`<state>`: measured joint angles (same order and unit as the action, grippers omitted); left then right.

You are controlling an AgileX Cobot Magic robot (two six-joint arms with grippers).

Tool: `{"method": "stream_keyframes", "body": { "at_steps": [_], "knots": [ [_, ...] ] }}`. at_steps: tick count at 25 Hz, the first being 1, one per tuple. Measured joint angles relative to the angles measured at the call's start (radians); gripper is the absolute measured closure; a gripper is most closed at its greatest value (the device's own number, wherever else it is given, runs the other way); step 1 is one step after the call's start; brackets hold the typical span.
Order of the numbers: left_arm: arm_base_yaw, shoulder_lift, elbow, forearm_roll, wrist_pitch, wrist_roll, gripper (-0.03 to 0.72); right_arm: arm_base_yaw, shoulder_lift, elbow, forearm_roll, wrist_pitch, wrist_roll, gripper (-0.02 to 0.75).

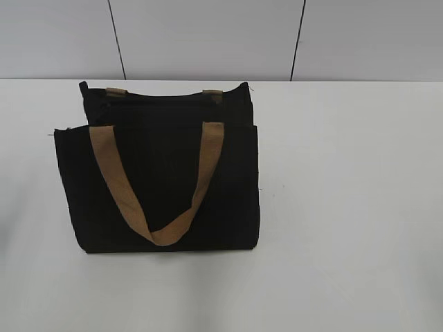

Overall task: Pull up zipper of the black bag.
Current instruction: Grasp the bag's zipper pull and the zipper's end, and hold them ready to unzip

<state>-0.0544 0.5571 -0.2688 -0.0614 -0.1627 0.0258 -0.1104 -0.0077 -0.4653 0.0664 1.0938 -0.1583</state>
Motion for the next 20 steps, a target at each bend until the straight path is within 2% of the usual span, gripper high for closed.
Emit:
{"method": "stream_keyframes", "body": {
  "at_steps": [3, 5, 9, 11, 13, 17, 18, 20],
  "knots": [
    [-0.057, 0.206, 0.013, 0.039, -0.189, -0.007, 0.331, 0.000, 0.000, 0.000, 0.000, 0.000, 0.000, 0.146],
    [-0.087, 0.373, 0.013, 0.109, -0.308, -0.063, 0.333, 0.000, 0.000, 0.000, 0.000, 0.000, 0.000, 0.146],
    [-0.076, 0.629, 0.013, 0.362, -0.526, -0.252, 0.335, 0.000, 0.000, 0.000, 0.000, 0.000, 0.000, 0.146],
    [-0.035, 0.737, 0.013, 0.484, -0.623, -0.310, 0.335, 0.000, 0.000, 0.000, 0.000, 0.000, 0.000, 0.146],
    [0.046, 0.813, 0.008, 0.620, -0.727, -0.398, 0.335, 0.000, 0.000, 0.000, 0.000, 0.000, 0.000, 0.146],
    [0.223, 0.941, -0.099, 1.032, -0.859, -0.579, 0.335, 0.001, 0.000, 0.000, 0.000, 0.000, 0.000, 0.146],
    [0.247, 0.971, -0.148, 1.152, -0.872, -0.620, 0.335, 0.002, 0.000, 0.000, -0.001, 0.000, 0.000, 0.146],
    [0.272, 1.029, -0.236, 1.323, -0.901, -0.717, 0.335, 0.002, 0.000, 0.000, 0.000, 0.000, 0.000, 0.146]
  ]
}}
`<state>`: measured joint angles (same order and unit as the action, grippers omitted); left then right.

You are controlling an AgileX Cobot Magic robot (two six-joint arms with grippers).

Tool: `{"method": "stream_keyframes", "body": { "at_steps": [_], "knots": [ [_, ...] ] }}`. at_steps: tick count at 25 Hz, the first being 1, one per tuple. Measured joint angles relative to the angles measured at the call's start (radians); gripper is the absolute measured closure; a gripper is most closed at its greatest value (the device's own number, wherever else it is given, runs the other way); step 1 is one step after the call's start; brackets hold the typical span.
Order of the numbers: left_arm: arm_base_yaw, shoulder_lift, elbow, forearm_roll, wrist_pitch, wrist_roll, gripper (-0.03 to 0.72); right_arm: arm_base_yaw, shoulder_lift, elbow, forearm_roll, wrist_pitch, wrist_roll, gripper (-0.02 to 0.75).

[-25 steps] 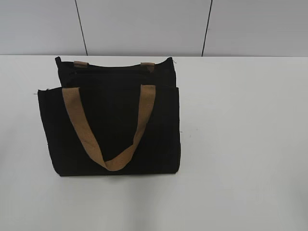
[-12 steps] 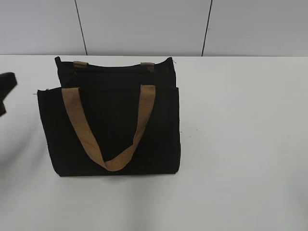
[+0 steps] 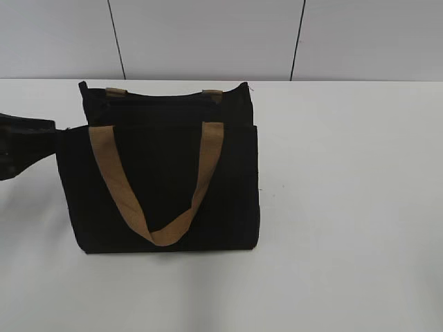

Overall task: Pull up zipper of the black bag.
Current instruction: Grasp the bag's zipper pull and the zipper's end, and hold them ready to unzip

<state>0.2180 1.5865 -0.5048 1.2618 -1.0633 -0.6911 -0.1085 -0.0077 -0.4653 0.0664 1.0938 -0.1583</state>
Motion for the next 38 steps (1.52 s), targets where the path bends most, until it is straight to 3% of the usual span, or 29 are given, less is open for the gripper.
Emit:
{"method": "stream_keyframes", "body": {
  "at_steps": [4, 9, 14, 24, 26, 30, 31, 38],
  "knots": [
    [-0.002, 0.113, -0.131, 0.197, -0.001, -0.053, 0.335, 0.000, 0.000, 0.000, 0.000, 0.000, 0.000, 0.146],
    [-0.002, 0.161, -0.173, 0.283, 0.025, -0.051, 0.335, 0.000, 0.000, 0.000, 0.000, 0.000, 0.000, 0.146],
    [-0.023, 0.197, -0.177, 0.291, 0.009, 0.014, 0.335, 0.000, 0.000, 0.000, 0.001, 0.000, 0.000, 0.146],
    [-0.115, 0.334, -0.252, 0.274, 0.022, 0.025, 0.337, 0.000, 0.000, 0.000, 0.001, 0.000, 0.000, 0.146],
    [-0.138, 0.365, -0.262, 0.264, 0.036, 0.038, 0.374, 0.000, 0.000, 0.000, 0.001, 0.000, 0.000, 0.146],
    [-0.162, 0.378, -0.263, 0.208, 0.035, 0.092, 0.624, 0.000, 0.000, 0.000, 0.002, 0.000, 0.000, 0.146],
    [-0.162, 0.377, -0.263, 0.200, 0.035, 0.096, 0.655, 0.000, 0.000, 0.000, 0.002, 0.000, 0.000, 0.146],
    [-0.128, 0.249, -0.262, 0.231, 0.057, 0.046, 0.664, 0.000, 0.000, 0.000, 0.002, 0.000, 0.000, 0.146]
  ]
}}
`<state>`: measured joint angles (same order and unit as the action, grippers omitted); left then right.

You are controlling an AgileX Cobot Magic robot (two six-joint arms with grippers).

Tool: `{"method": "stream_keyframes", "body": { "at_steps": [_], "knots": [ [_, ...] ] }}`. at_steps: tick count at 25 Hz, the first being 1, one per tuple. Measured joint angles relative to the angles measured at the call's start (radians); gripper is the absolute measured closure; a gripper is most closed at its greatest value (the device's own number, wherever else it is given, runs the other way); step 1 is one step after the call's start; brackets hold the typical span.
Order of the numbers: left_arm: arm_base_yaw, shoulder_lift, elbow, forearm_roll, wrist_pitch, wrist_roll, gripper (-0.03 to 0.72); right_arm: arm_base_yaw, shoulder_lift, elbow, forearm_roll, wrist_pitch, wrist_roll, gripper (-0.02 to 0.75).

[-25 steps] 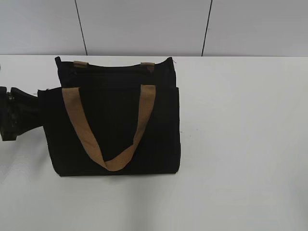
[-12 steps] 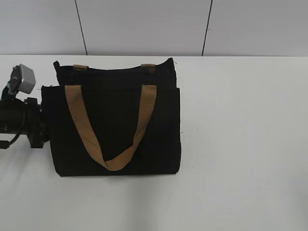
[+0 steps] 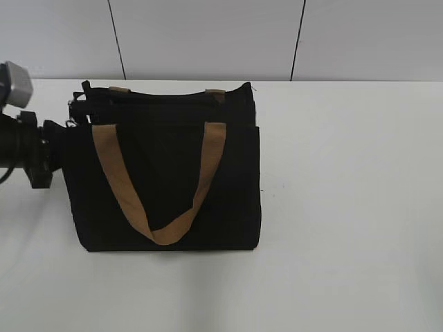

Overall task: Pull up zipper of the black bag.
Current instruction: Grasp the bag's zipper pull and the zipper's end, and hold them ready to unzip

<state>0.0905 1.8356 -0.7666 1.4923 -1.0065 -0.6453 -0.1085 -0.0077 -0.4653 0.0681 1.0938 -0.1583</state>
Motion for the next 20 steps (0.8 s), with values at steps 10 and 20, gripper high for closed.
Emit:
{"method": "stream_keyframes", "body": {
  "at_steps": [10, 20],
  "knots": [
    [0.095, -0.248, 0.001, 0.113, 0.048, -0.180, 0.664, 0.000, 0.000, 0.000, 0.004, 0.000, 0.000, 0.146],
    [0.095, -0.390, 0.001, 0.112, 0.082, -0.282, 0.664, 0.060, 0.054, -0.023, 0.104, -0.133, 0.027, 0.146]
  ]
}}
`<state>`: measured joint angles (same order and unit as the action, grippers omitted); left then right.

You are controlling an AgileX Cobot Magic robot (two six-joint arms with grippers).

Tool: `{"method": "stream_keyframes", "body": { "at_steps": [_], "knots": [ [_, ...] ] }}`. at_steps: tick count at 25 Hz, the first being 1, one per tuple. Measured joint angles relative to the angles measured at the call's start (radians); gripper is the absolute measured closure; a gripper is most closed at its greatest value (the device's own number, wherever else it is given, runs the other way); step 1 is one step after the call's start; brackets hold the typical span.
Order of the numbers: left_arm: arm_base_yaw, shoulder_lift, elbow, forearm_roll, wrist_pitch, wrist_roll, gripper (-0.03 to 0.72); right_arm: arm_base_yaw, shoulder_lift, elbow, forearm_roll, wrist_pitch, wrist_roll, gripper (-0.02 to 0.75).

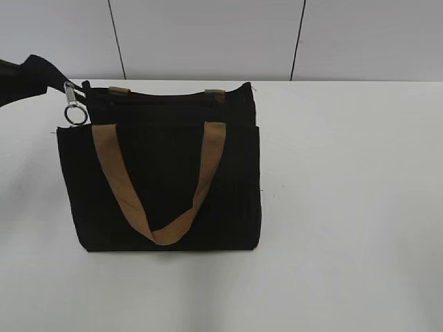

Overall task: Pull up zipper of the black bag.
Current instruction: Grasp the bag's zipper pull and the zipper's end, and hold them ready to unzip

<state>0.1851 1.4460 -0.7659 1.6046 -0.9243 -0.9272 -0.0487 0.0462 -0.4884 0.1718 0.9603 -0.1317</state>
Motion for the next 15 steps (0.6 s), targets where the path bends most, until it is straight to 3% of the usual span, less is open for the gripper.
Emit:
{"method": "stream_keyframes", "body": {
  "at_steps": [8, 13, 15],
  "knots": [
    [0.000, 0.000, -0.018, -0.029, -0.022, -0.003, 0.665, 0.000, 0.402, -0.068, 0.096, -0.102, -0.154, 0.146],
    [0.000, 0.000, -0.021, -0.032, -0.025, -0.003, 0.665, 0.007, 0.673, -0.212, 0.206, -0.109, -0.246, 0.148],
    [0.000, -0.001, -0.023, -0.032, -0.011, -0.003, 0.665, 0.051, 0.801, -0.277, 0.228, -0.112, -0.254, 0.162]
  ]
}}
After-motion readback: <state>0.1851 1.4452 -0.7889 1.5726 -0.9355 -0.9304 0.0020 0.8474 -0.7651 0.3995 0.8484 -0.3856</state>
